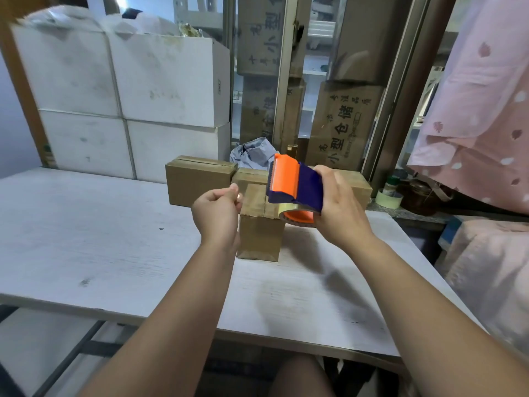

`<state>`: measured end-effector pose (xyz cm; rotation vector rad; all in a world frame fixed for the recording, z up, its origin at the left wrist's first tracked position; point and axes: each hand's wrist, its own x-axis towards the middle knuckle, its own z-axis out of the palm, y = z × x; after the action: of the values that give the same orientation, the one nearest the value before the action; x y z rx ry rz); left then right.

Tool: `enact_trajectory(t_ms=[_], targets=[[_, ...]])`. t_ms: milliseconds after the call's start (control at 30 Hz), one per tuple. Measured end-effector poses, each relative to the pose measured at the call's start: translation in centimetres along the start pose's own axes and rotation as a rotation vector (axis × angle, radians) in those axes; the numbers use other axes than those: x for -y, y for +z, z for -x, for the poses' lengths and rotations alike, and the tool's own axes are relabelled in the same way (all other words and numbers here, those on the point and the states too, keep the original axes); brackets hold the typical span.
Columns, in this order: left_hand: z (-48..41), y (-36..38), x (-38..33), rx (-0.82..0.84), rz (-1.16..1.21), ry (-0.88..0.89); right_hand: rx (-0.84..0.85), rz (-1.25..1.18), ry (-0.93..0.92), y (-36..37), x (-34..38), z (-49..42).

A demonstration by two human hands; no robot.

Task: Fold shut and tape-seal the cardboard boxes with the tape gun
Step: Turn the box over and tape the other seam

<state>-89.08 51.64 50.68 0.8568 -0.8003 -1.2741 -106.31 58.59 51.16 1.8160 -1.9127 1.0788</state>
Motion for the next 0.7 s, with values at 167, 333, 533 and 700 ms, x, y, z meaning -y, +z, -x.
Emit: enact_trajectory(t_ms=[167,333,533,700], targets=[[0.8,-0.5,-0.6,0.022,-0.067,0.177,-0.008,0.079,-0.005,0.3,-1.1,0.6],[-0.7,-1.8,1.2,-0.031,0.012,-0.097,-0.087,-0.060,-0.027,-0.3,-0.4,0.2],[-0.8,-1.8,1.6,0.034,0.089,-0.242,-0.136,-0.069,0.000,-0.2,-0.8,0.5],[-0.9,-1.8,2.1,0.021,0.126,-0.269,-0.119,-0.067,-0.018,0.4,-1.7,0.9]])
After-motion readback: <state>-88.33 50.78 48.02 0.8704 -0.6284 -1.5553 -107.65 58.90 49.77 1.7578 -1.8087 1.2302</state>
